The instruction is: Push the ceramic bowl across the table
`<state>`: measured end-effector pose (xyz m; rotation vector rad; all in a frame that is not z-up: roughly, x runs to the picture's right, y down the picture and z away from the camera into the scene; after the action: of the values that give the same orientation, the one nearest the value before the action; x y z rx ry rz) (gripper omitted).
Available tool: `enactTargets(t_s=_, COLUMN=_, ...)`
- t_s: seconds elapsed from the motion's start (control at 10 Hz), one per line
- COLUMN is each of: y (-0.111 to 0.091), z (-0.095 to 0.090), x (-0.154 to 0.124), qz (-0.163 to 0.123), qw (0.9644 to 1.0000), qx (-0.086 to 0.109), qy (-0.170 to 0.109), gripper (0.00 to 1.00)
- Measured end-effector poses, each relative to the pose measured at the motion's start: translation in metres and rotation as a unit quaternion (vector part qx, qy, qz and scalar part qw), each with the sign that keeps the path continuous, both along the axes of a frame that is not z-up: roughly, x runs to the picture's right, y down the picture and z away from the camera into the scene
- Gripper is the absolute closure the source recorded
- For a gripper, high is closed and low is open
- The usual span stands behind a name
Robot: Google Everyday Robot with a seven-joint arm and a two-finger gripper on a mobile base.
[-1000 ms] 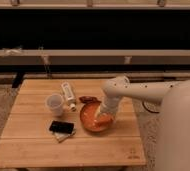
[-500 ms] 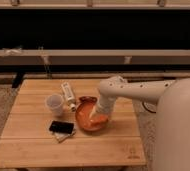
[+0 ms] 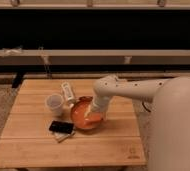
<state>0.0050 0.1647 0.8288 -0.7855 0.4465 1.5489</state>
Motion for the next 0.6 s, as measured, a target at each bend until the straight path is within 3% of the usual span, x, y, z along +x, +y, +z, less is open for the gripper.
enactTargets(t_s=0.6, y=-0.012, z=0.002, x=-0.034, qz=-0.004, qw=0.9991, qx=0.013, qy=-0.04, gripper=0.3)
